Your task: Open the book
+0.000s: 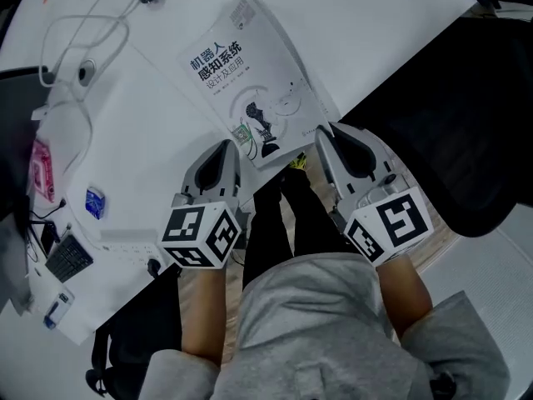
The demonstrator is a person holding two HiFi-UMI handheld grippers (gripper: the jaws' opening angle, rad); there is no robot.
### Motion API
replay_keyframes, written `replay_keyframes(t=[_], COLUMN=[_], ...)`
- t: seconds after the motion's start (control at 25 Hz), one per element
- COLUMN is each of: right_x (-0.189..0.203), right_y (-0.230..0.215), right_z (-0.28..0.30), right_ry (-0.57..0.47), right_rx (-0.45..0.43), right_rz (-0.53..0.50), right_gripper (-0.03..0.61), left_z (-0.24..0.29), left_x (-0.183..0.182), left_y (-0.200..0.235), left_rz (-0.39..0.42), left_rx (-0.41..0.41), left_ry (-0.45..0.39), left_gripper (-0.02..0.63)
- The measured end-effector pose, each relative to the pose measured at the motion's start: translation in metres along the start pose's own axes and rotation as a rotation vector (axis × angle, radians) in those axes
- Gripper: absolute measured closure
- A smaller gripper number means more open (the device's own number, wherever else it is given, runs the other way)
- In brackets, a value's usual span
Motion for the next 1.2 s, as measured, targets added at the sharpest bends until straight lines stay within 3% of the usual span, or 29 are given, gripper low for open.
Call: replay_keyframes(t=[0.28,0.6,1.2], right_x=[-0.021,-0.025,0.039], right_y=[0.055,0.123,0.216], right_z=[-0.003,0.000,0.024], right_ry=[-0.009,-0.021,0.110], right_rx=[-0.063,-0.172,-0.345], right_rz=[-0.205,-0.318,-0.448], right_gripper=[0.534,0.535,0.538], left_z=[-0.042,-0.100,-0.184], left_x=[-0.009,-0.018,0.002], left_y=[-0.009,0.010,0.063], left_rz=[-0.020,-0.029,-0.117], left_rx=[-0.011,-0.067,-0.176], left_ry=[-0.050,-0.144,-0.236], left_gripper=[0.609,0.609,0.609])
Point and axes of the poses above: the fingertips, and each gripper's own axes: z forward along the fingers, y to its left, x out of its underside, the point moved 2 cm from there along -z, backward along the fingers, and after that the axes turned 6 degrees about -y, right-handed, at the moved point
